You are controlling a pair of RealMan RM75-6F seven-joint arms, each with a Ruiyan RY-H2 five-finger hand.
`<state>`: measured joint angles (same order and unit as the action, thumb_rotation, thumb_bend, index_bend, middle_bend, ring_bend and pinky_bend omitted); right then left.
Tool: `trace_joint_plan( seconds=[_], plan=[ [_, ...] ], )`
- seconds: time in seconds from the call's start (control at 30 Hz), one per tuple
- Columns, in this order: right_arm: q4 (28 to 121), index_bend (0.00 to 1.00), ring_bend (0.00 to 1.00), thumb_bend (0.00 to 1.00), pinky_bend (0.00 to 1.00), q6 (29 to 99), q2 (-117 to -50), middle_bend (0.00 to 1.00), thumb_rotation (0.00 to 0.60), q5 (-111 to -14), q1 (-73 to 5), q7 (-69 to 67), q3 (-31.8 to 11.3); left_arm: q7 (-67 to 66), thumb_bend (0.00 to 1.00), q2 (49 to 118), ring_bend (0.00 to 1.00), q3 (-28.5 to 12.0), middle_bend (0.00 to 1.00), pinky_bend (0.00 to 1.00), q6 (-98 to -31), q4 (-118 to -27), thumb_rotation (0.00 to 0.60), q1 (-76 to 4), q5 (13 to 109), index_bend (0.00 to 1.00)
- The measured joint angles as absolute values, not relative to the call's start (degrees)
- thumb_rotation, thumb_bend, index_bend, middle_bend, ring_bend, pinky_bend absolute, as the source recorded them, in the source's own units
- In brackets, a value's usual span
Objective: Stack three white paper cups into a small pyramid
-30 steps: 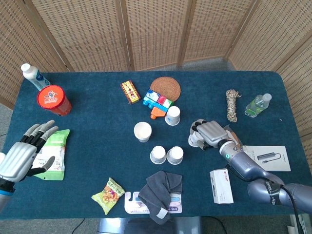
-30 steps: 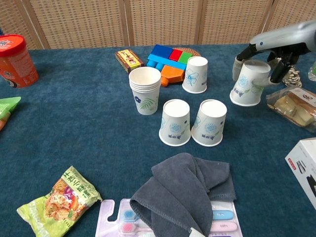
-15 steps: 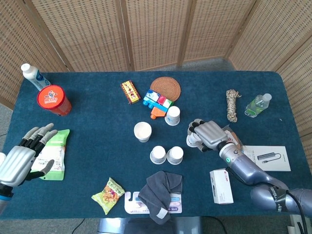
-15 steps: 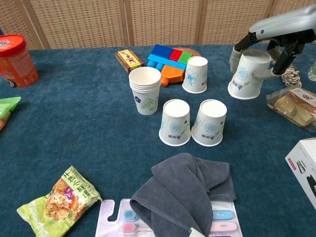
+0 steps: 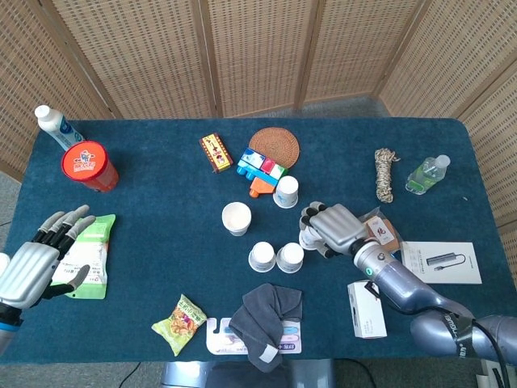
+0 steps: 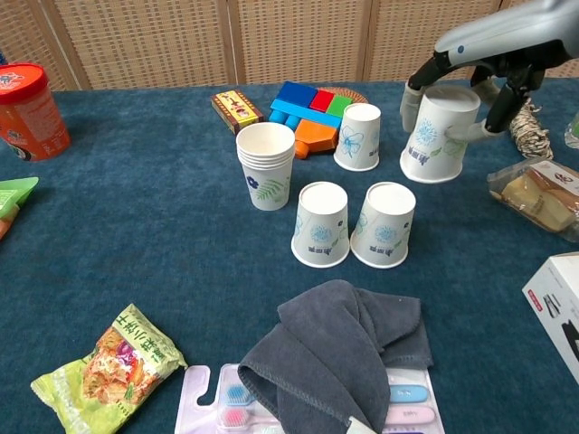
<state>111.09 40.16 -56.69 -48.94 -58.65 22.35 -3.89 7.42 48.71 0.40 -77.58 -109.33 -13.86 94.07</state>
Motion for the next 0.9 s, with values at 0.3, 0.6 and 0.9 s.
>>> trace_joint_plan(
  seconds=[0.3, 0.6, 0.9],
  plan=[
    [114.06, 0.36, 0.13, 0.54, 0.67, 39.98, -56.35, 0.21, 0.600, -44.91, -62.14, 25.42, -3.26, 8.80, 0.47, 49.57, 0.00, 0.32, 0.00, 0.05, -76.30, -107.84, 0.600, -14.42, 93.28, 0.00],
    [115.60, 0.36, 0.13, 0.53, 0.67, 39.91, -56.85, 0.21, 0.600, -41.14, -65.57, 27.39, -2.48, 10.12, 0.47, 50.17, 0.00, 0.33, 0.00, 0.05, -75.73, -106.47, 0.600, -14.66, 92.87, 0.00],
    [116.26, 0.36, 0.13, 0.53, 0.67, 40.11, -57.76, 0.21, 0.600, -37.30, -69.26, 28.89, -1.97, 11.23, 0.47, 50.59, 0.00, 0.53, 0.00, 0.05, -75.78, -105.34, 0.600, -14.58, 92.89, 0.00]
  ],
)
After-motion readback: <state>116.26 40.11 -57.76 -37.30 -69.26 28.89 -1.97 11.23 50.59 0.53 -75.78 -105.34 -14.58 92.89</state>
